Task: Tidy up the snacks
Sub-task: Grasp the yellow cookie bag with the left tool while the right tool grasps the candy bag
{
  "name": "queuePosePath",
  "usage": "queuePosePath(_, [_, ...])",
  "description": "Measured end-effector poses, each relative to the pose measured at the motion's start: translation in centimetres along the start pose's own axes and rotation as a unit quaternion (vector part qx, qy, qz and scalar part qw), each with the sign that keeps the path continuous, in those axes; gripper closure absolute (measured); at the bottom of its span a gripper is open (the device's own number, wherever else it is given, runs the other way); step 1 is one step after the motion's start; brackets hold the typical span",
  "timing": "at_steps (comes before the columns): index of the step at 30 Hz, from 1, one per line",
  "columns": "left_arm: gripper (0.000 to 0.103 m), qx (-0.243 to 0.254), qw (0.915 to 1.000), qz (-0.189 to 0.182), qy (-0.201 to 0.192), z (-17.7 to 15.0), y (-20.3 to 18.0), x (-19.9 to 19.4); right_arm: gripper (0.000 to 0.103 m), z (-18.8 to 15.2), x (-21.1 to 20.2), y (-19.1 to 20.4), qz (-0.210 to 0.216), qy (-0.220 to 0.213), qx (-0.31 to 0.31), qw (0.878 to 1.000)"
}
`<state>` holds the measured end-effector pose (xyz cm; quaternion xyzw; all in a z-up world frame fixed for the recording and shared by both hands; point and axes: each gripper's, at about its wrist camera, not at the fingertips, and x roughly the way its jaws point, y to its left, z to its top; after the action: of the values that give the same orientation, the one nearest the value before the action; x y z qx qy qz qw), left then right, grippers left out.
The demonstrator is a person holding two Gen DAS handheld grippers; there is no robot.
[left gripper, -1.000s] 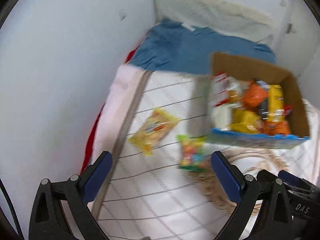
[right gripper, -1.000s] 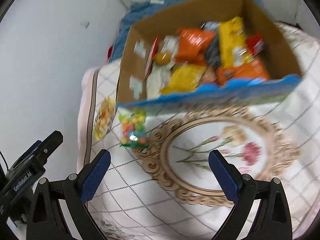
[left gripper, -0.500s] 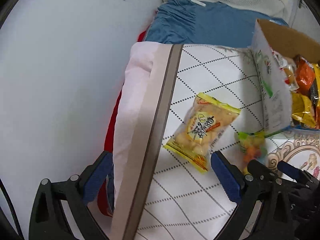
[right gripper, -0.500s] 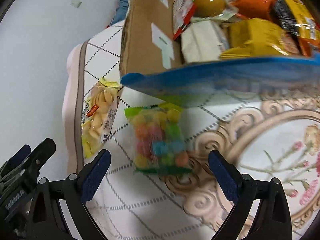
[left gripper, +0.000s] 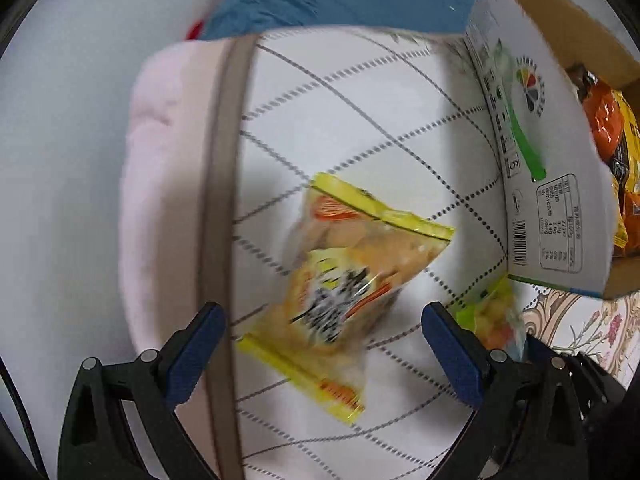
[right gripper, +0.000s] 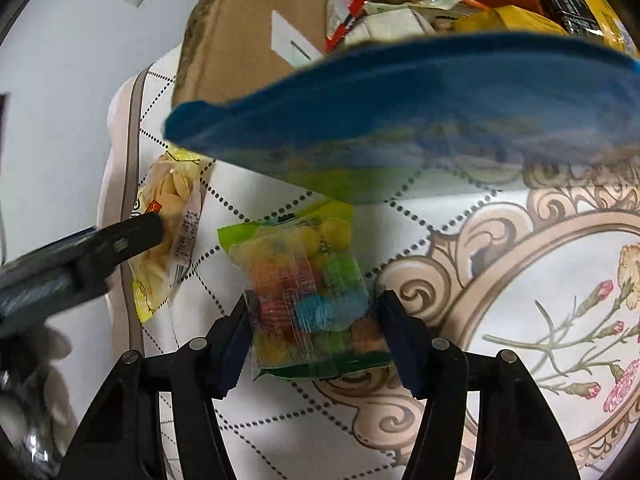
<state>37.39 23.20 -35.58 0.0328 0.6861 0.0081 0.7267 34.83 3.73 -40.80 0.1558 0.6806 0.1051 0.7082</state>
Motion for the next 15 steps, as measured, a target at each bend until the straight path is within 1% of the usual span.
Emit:
queuePosePath(2, [0.004,0.004,0.9999,-0.009,0.006,0.4,-0.4,0.9,0.040,-0.3,-0.3,-0.2,-0.003,0.003,-0.003,1.000])
queuePosePath(3, [0.007,0.003,0.9999,-0.014,0.003,0.4,-0.4,1.0,0.040,-0.4,-0.4,-0.3,-0.004,0.005,-0.004,1.000])
queuePosePath(5, [0.045,-0.004,0.9999,-0.011,0.001,0.2,-0.6,1.3,0.040,-0.8,-0.5,-0.5,-0.005,0.007,-0.005,1.000])
queuePosePath(8, [0.052,-0.011,0.9998,-0.014,-0.007,-0.9,-0.9,1.1,0.040,-1.2,-0.7,-0.7,-0.008,0.010,-0.008,1.000])
queuePosePath(12, [0.055,-0.025,0.9992,-0.026,-0.016,-3.3,-1.3,0.2,0.040,-1.7,-1.6,-2.2,-0.015,0.013,-0.011,1.000])
queuePosePath(15, [0.058,-0.031,0.9986,-0.033,-0.026,-6.1,-2.5,-0.7,0.041,-2.5,-2.6,-4.0,-0.020,0.016,-0.005,1.000])
